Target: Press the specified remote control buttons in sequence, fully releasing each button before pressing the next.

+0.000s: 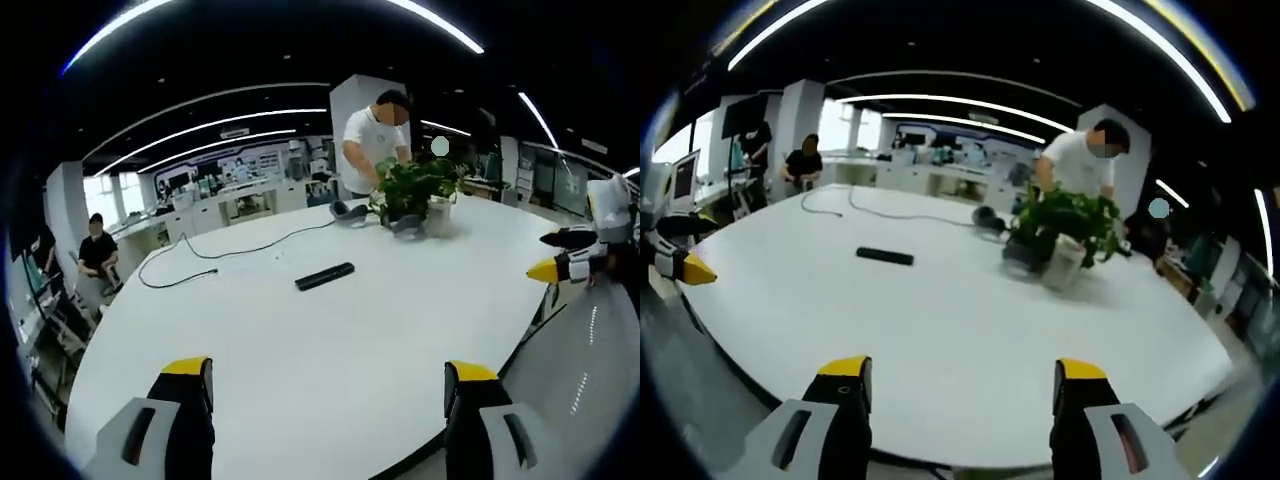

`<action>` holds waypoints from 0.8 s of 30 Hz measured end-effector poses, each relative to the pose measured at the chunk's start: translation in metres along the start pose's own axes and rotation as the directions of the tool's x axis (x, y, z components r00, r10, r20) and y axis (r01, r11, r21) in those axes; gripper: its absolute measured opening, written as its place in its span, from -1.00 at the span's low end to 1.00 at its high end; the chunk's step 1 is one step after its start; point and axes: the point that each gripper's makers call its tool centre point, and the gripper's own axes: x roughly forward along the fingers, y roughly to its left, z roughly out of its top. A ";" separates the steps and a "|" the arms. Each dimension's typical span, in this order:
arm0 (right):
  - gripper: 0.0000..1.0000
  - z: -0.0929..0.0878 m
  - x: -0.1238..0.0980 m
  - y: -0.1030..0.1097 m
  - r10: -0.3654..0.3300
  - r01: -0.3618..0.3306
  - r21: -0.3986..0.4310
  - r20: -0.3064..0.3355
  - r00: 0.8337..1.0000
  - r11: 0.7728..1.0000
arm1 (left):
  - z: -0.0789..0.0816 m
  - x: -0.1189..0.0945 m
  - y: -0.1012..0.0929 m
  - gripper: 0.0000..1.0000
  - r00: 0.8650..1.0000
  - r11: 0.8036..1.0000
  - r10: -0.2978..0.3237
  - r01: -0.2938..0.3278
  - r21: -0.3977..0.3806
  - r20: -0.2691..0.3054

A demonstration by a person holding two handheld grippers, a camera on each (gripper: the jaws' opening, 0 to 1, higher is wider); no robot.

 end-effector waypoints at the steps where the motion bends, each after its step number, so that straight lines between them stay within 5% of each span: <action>1: 0.44 0.000 0.000 0.000 -0.001 0.001 0.006 0.002 1.000 1.000 | 0.001 -0.001 0.000 1.00 1.000 1.000 -0.002 0.003 -0.007 0.009; 3: 0.45 -0.002 0.000 -0.001 -0.005 0.005 0.008 0.006 1.000 1.000 | -0.001 -0.002 0.003 1.00 1.000 0.999 0.016 -0.015 -0.045 0.020; 5: 0.34 -0.016 0.000 -0.003 -0.029 0.030 0.005 -0.088 0.996 1.000 | -0.009 0.001 0.003 1.00 0.999 1.000 0.014 -0.015 -0.016 -0.031; 7: 0.33 -0.002 0.002 -0.003 -0.019 0.019 -0.005 -0.027 0.999 1.000 | -0.007 0.001 0.005 0.99 0.999 0.999 0.038 -0.037 0.024 -0.035; 16: 0.35 -0.006 0.001 -0.009 -0.035 0.036 0.021 -0.027 0.999 0.999 | -0.004 0.000 -0.001 1.00 1.000 0.999 0.015 -0.015 0.029 -0.018; 24: 0.32 0.000 0.000 -0.007 -0.016 0.016 0.044 0.009 1.000 0.999 | 0.002 -0.004 0.010 1.00 0.998 0.998 0.060 -0.060 -0.005 0.013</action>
